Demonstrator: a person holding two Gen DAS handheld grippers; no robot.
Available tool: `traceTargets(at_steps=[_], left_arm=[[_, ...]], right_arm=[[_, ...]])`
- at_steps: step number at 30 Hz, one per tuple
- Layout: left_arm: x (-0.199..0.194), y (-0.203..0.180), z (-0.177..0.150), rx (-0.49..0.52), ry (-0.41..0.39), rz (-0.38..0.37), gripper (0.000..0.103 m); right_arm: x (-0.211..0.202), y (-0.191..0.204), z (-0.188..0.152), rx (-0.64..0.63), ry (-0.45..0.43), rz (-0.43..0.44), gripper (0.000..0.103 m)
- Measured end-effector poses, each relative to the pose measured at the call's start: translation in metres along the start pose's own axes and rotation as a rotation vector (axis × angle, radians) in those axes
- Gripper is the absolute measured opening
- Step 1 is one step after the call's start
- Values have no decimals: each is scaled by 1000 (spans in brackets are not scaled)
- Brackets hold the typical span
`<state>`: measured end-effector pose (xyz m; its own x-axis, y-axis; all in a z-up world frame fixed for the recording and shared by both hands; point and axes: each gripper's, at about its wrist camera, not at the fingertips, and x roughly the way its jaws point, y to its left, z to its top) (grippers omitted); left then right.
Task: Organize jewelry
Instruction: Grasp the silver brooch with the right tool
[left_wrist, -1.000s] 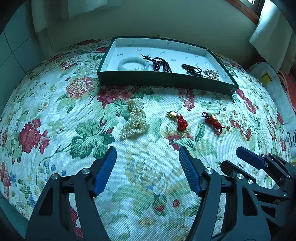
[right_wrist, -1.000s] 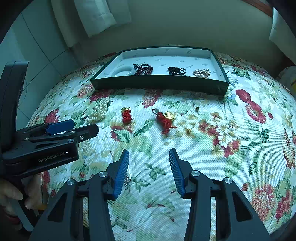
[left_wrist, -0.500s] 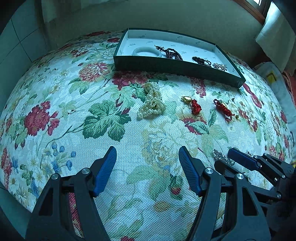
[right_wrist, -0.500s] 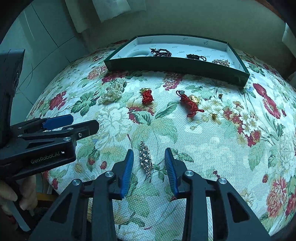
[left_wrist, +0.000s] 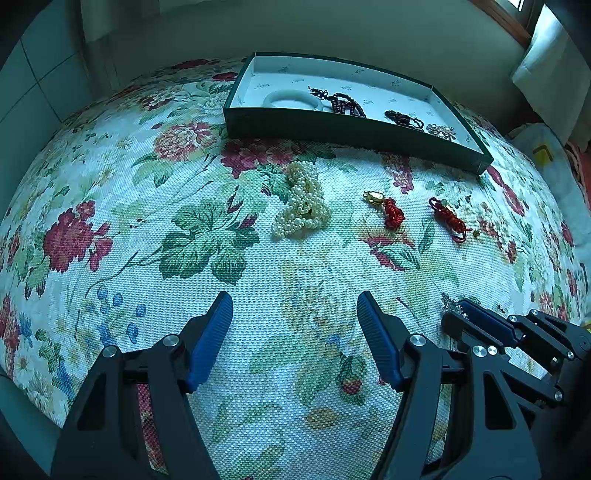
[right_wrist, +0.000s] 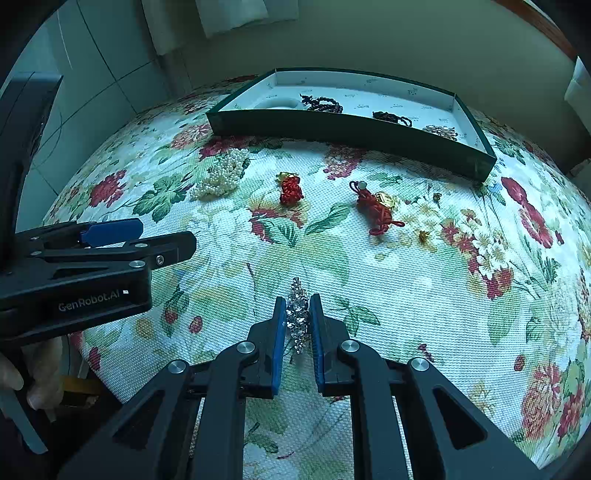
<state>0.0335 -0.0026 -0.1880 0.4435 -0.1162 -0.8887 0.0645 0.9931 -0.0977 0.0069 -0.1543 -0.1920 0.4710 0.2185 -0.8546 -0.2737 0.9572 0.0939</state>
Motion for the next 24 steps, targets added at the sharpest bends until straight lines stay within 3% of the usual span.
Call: traceTargets(at_steps=[20, 24], left_arm=[[32, 4, 55, 11, -35, 42, 69], [42, 3, 60, 18, -26, 46, 65]], right_arm=[[-13, -66, 44, 122, -87, -64, 13], [-8, -78, 51, 142, -88, -69, 13]])
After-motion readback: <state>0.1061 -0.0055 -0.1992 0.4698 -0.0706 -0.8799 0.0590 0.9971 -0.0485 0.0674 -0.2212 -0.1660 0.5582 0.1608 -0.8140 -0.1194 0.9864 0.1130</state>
